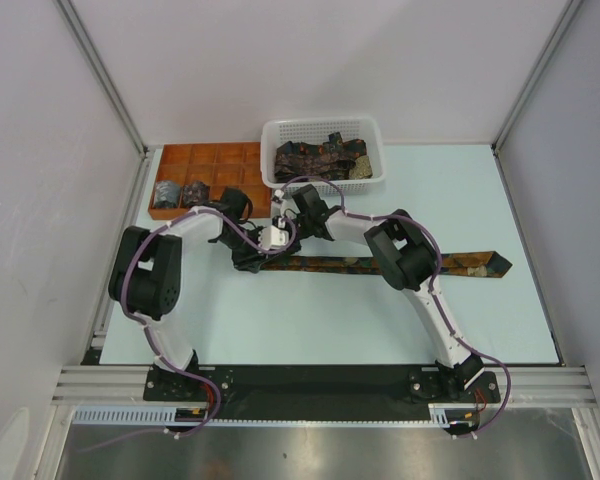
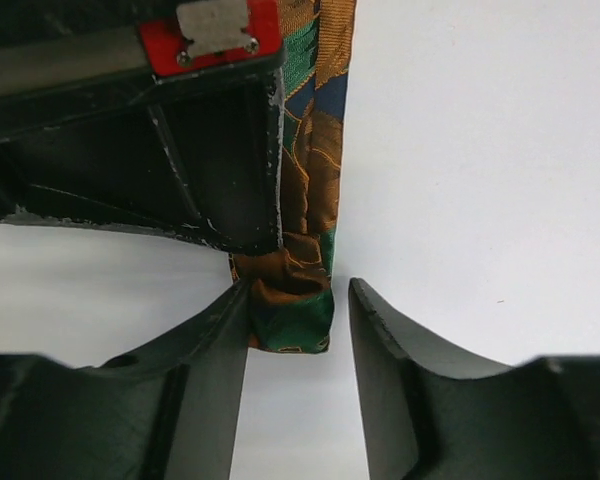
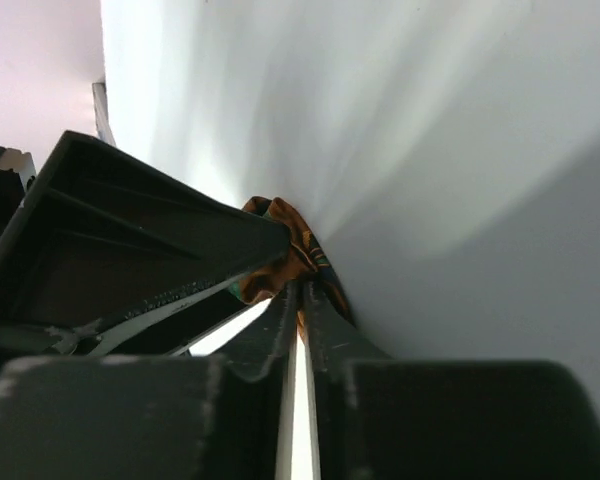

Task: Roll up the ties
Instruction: Roll the tie at the center of the board.

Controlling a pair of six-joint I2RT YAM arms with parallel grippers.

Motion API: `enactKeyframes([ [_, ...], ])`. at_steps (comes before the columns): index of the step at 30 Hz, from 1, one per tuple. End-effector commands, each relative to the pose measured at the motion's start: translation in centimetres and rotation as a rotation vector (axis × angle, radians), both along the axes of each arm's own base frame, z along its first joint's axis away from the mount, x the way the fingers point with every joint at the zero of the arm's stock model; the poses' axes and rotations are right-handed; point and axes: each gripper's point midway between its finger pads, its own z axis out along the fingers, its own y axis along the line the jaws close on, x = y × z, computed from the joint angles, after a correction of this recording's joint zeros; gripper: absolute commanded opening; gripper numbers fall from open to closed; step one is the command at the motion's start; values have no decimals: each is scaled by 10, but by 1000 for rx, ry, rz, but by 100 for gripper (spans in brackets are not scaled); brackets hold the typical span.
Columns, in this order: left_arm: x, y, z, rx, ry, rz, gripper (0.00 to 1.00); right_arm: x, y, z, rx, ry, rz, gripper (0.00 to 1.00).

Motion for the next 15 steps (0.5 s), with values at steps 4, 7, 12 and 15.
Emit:
enactKeyframes([
  [4, 7, 23, 6, -26, -17, 70, 68, -2, -4, -22, -98, -36, -8, 2],
  [7, 9, 27, 5, -22, -26, 64, 71, -1, -5, -25, -105, -31, -14, 1],
  [12, 10, 20, 7, -45, -24, 56, 71, -2, -3, -25, -102, -31, -11, 0],
  [15, 6, 17, 8, -59, -11, 42, 70, -1, -4, -25, -103, -30, -12, 0],
])
